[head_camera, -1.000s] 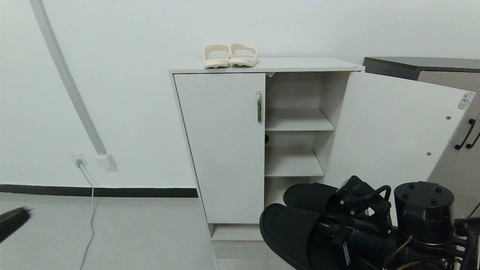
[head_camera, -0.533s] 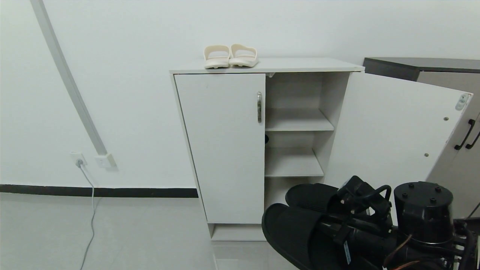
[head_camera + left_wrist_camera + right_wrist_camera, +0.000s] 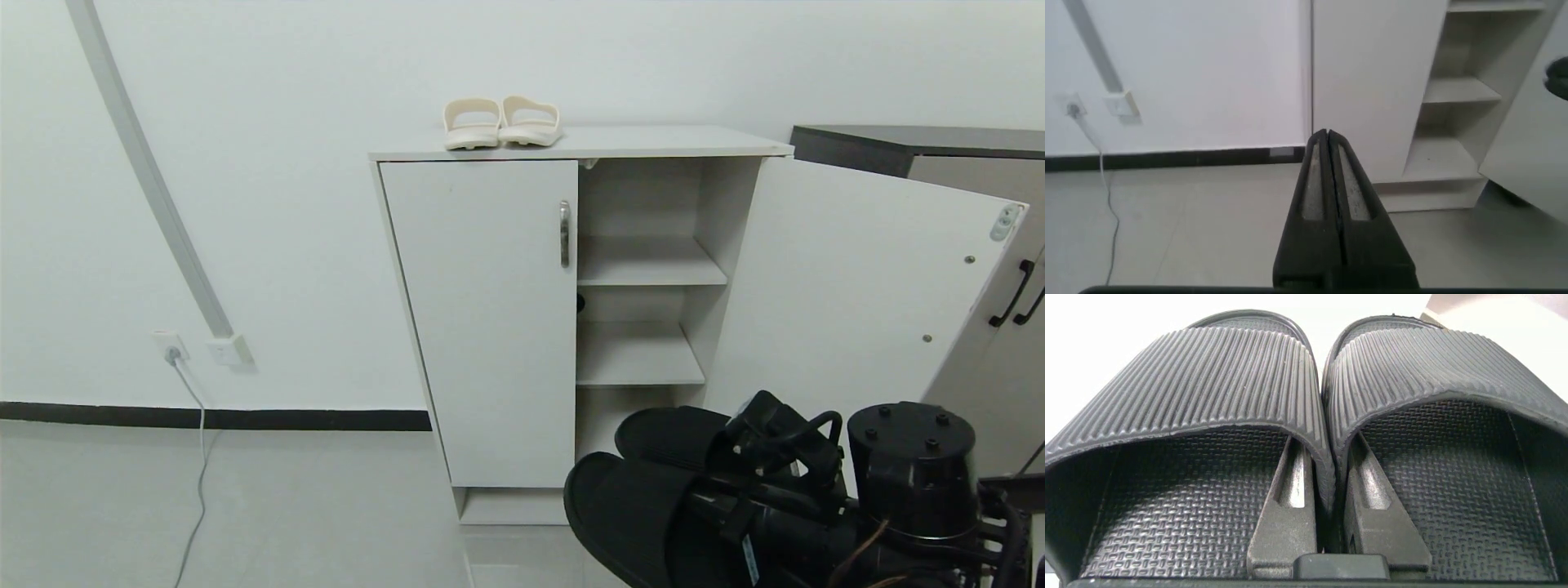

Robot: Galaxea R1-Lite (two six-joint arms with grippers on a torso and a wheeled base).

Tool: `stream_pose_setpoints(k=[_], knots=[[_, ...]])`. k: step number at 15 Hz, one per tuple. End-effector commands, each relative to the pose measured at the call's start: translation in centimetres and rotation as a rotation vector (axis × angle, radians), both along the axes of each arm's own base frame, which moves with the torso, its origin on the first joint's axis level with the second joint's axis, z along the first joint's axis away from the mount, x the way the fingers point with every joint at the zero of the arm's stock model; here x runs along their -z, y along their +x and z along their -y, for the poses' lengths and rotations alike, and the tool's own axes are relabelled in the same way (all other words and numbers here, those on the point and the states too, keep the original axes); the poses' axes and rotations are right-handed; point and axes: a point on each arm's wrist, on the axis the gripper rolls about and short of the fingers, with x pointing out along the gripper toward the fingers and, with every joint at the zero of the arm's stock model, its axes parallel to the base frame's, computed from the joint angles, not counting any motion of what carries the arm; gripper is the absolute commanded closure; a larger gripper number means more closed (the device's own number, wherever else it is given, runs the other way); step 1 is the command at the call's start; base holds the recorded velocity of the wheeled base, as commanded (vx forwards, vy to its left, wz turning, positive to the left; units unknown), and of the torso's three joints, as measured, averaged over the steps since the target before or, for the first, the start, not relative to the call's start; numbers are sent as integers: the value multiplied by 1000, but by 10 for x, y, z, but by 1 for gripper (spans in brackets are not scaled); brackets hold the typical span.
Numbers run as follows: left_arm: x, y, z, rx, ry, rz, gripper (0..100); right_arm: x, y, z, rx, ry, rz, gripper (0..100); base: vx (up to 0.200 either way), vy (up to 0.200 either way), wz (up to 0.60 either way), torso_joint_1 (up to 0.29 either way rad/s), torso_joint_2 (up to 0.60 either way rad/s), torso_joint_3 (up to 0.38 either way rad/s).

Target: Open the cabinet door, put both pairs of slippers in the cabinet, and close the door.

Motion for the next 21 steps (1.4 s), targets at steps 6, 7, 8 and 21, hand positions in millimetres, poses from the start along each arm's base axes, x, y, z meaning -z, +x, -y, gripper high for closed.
stream_pose_setpoints(k=[6, 7, 8, 21], knots=[[1, 0, 0, 5, -3, 5, 100, 22, 0, -26, 137, -4, -10, 100, 0, 0, 0, 0, 0, 0], [1, 0, 0, 5, -5, 5, 100, 25, 5, -42, 221, 41, 13, 100, 0, 0, 0, 0, 0, 0], [1, 0, 0, 5, -5, 5, 100, 32, 14, -60, 329, 60, 47, 100, 0, 0, 0, 0, 0, 0], [1, 0, 0, 5, -3, 5, 100, 76, 81, -103, 754, 55, 149, 100, 0, -92, 0, 2, 1, 1]])
